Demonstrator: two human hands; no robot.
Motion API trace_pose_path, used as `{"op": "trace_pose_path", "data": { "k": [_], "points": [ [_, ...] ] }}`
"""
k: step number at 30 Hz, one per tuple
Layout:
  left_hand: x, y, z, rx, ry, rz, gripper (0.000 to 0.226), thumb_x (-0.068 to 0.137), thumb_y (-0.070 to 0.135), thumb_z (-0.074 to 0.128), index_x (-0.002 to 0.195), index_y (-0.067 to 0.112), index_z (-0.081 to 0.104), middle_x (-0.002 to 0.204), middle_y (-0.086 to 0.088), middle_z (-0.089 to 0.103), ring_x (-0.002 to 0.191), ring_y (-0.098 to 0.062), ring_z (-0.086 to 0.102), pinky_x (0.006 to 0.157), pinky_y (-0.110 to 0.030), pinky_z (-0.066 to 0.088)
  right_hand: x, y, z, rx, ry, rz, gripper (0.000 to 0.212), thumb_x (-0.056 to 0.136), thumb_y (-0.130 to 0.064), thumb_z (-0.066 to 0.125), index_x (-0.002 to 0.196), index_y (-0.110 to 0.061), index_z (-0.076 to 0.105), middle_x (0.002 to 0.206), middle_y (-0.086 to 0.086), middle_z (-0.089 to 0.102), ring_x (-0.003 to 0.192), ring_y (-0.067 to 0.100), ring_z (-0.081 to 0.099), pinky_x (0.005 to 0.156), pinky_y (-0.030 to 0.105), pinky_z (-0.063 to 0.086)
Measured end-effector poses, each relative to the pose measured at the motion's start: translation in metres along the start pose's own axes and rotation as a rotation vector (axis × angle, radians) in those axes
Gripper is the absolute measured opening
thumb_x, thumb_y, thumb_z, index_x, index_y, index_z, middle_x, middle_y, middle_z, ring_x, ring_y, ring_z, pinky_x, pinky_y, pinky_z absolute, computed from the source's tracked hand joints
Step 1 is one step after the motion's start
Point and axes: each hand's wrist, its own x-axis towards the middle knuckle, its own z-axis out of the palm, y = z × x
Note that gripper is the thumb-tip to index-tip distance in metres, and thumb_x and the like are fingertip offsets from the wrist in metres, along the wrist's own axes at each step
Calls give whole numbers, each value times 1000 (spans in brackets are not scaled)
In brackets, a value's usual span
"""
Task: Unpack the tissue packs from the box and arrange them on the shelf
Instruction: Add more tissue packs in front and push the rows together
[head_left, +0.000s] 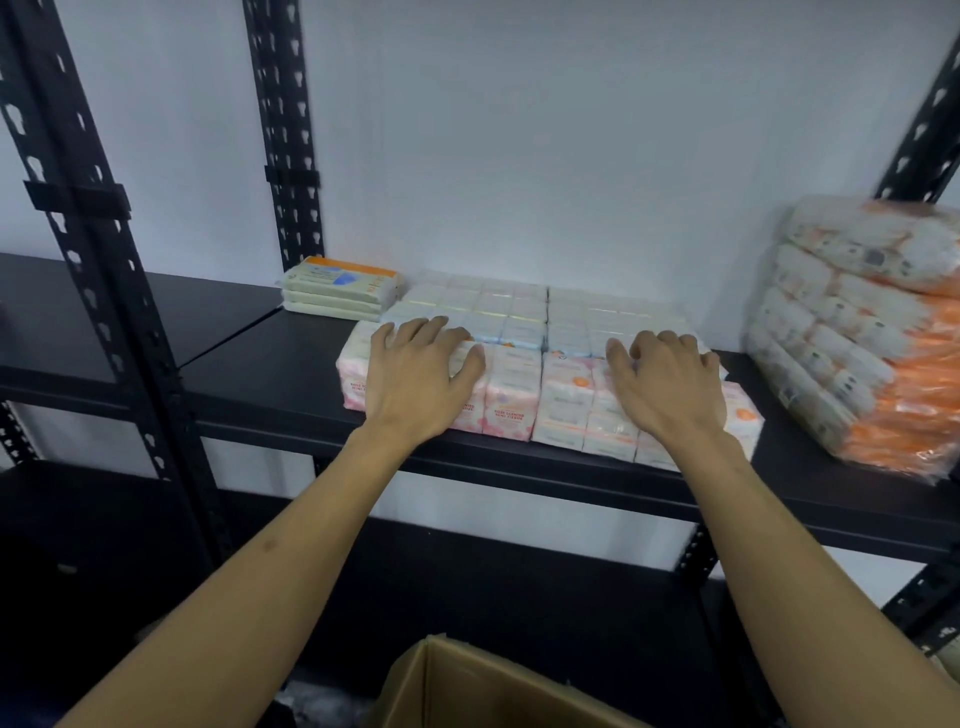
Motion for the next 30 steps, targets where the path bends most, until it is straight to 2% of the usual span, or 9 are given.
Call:
{"op": "trace_pose_path", "data": {
  "k": [6, 10, 12, 15, 17, 20, 23, 26, 30],
  "points": [
    [-30, -5, -4, -252, 221, 23, 35, 90, 58, 61, 112, 32, 68, 120, 15, 62, 121, -9, 48, 114, -37, 22, -4, 4, 2, 38, 8, -3, 46, 103, -43, 32, 96, -10, 64, 102, 9, 64, 104, 30, 51, 93, 46, 37],
    [-53, -13, 4, -338, 251, 22, 40, 85, 56, 70, 113, 28, 69, 124, 11, 62, 125, -11, 50, 116, -45, 24, -9, 5, 4, 49, 77, -13, 41, 102, -38, 36, 96, -9, 64, 101, 9, 63, 97, 29, 52, 91, 46, 39],
    [-56, -12, 5, -314, 236, 18, 40, 84, 54, 71, 115, 27, 69, 125, 10, 62, 125, -14, 51, 117, -43, 22, -10, 4, 3, 62, 98, -17, 37, 102, -35, 37, 91, -10, 62, 95, 7, 60, 88, 25, 48, 89, 45, 39],
    [-43, -6, -9, -229, 164, -6, 43, 76, 61, 64, 109, 34, 67, 114, 13, 59, 116, -13, 49, 111, -32, 14, -10, 5, 1, 50, 68, -19, 36, 101, -33, 37, 78, -12, 55, 83, 2, 54, 85, 24, 47, 88, 44, 38],
    [-25, -2, -25, -160, 86, -15, 41, 75, 66, 55, 100, 36, 66, 102, 15, 61, 110, -13, 50, 110, -35, 15, -10, 6, 1, 29, 46, -25, 37, 101, -33, 36, 72, -14, 51, 77, 1, 52, 84, 25, 47, 87, 44, 37],
    [14, 3, -43, -168, -18, -122, 37, 87, 65, 48, 89, 32, 65, 88, 9, 67, 111, -18, 57, 108, -45, 27, -10, 5, 1, 4, 5, -22, 39, 101, -35, 35, 72, -15, 51, 73, 1, 54, 80, 24, 48, 87, 44, 37],
    [36, 7, -39, -160, -121, -108, 34, 95, 57, 48, 90, 28, 65, 96, 2, 65, 110, -23, 56, 99, -45, 35, -10, 5, -1, 1, -26, -13, 38, 101, -36, 33, 73, -16, 51, 69, 1, 55, 72, 24, 50, 90, 44, 36],
    [25, 9, -23, -42, -264, -42, 48, 101, 58, 36, 112, 26, 69, 110, -1, 68, 111, -25, 56, 100, -46, 35, -11, 6, -1, 5, -30, -5, 38, 101, -35, 33, 72, -16, 49, 65, -1, 52, 67, 24, 49, 91, 44, 35],
    [1, 6, -8, 19, 23, 6, 48, 103, 57, 35, 109, 23, 69, 103, 2, 68, 101, -22, 55, 94, -41, 32, -14, 7, 5, -3, 71, -14, 37, 99, -31, 36, 71, -14, 51, 63, 1, 54, 64, 24, 50, 85, 44, 37]
  ]
}}
